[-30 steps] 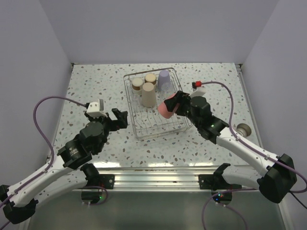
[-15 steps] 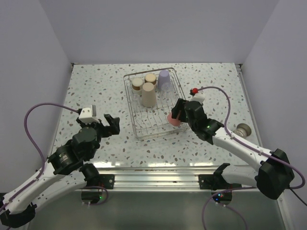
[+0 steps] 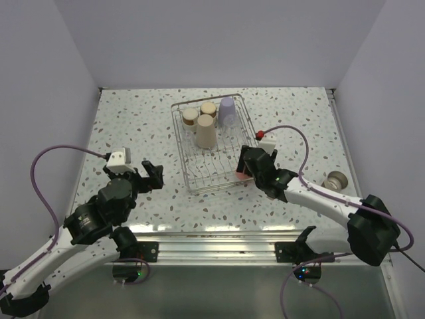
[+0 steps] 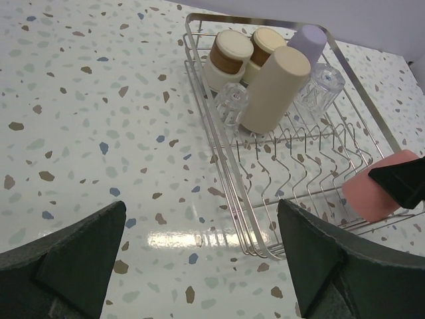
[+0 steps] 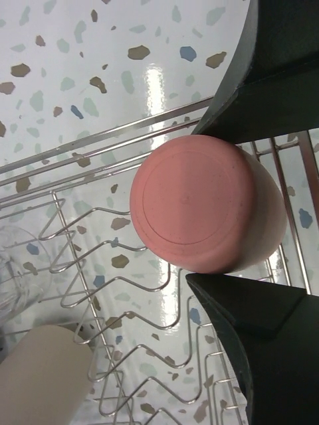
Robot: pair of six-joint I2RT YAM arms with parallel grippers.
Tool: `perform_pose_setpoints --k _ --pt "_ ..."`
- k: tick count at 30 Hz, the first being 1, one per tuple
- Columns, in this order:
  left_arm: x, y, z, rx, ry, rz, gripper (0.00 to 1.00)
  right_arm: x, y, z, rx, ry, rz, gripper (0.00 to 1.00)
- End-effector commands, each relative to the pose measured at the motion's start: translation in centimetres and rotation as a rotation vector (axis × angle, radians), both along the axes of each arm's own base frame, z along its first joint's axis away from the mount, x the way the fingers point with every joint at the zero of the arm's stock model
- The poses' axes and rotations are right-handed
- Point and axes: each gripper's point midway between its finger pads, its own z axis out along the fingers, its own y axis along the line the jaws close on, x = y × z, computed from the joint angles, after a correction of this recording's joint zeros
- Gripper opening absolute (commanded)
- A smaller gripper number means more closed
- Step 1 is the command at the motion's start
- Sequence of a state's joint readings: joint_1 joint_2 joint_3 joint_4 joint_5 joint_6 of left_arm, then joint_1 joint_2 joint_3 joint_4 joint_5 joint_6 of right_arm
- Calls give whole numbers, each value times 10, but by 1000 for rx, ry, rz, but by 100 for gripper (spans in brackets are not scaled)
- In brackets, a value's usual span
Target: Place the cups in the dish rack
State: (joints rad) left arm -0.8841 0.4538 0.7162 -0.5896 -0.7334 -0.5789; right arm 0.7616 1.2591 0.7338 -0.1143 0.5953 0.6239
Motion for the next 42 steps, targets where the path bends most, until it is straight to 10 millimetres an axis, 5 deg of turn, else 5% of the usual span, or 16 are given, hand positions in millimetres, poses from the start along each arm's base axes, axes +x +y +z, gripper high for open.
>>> perform_pose_setpoints --k 1,9,17,28,36,42 --pt "-2 6 14 -38 -19 24 98 4 -8 1 -109 -45 -65 0" --pt "-1 6 14 -34 -18 27 98 3 0 -12 -194 -39 -75 1" --pt "-1 7 13 -33 -18 28 98 1 11 -8 -207 -57 -46 64" --pt "-2 7 13 -36 -20 27 98 -2 20 5 -204 -74 -17 97" --pt "-2 7 17 -46 -31 26 98 -6 13 29 -194 -113 -42 98" --pt "7 -20 29 -33 -52 -64 96 -10 -16 84 -209 -203 -114 98"
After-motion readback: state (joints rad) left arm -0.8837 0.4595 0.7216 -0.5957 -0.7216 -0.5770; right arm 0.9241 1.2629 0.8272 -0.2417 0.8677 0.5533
